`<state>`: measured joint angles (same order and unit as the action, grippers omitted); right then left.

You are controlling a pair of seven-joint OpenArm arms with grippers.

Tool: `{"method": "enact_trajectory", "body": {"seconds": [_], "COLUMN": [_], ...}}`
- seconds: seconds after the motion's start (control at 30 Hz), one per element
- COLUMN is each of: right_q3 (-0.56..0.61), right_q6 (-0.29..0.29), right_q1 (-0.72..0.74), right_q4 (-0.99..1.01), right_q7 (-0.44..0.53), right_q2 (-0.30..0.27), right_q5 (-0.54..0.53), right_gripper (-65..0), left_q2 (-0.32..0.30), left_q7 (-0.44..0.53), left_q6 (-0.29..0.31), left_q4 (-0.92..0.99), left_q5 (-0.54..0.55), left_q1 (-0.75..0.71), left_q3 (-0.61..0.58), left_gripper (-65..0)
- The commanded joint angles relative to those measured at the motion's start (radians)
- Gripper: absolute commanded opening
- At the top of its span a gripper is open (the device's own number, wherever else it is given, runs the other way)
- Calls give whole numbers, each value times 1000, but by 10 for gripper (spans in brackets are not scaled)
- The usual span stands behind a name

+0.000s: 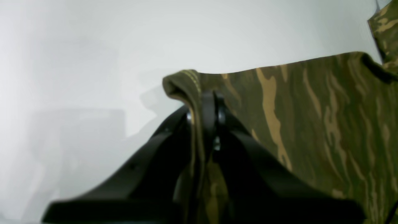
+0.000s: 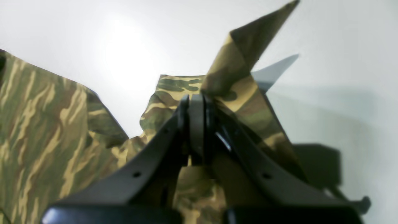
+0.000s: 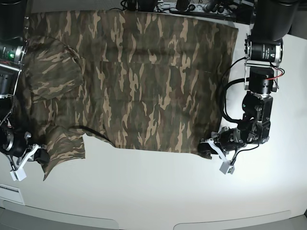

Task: Fold the T-shirt properly
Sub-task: 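Lift the hem corners with both grippers and fold toward the collar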

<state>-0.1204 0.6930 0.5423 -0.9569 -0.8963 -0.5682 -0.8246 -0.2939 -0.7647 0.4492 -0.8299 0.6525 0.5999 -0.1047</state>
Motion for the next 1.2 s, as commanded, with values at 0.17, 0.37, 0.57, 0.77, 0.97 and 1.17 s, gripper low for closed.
{"method": "enact_trajectory", "body": {"seconds": [0.17, 0.37, 0.57, 0.77, 0.97, 1.17], "right_q3": [-5, -5, -5, -5, -6, -6], "right_q6": [5, 5, 5, 5, 5, 5], "right_q1": [14, 15, -19, -162, -300, -334], "right_q4": [-19, -19, -42, -225, -453, -510], "right_q7": [-69, -134, -201, -197, -125, -76], "right_q2": [-102, -148, -156, -166, -184, -189], "right_q5": [-161, -272, -343, -311, -154, -35], "right_gripper": [-650, -650, -650, -650, -650, -650], "left_q2": [-34, -33, -42, -74, -135, -172], "left_q7": [3, -84, -173, -216, -232, -352], "left_q6": [6, 82, 164, 246, 249, 249], "left_q4": [-10, -10, -10, -21, -82, -146], "left_q5": [-13, 78, 177, 270, 334, 508], "left_q1": [111, 123, 104, 104, 105, 104], "left_q3": [4, 4, 4, 4, 4, 4], "left_gripper": [-650, -650, -650, -650, -650, -650]}}
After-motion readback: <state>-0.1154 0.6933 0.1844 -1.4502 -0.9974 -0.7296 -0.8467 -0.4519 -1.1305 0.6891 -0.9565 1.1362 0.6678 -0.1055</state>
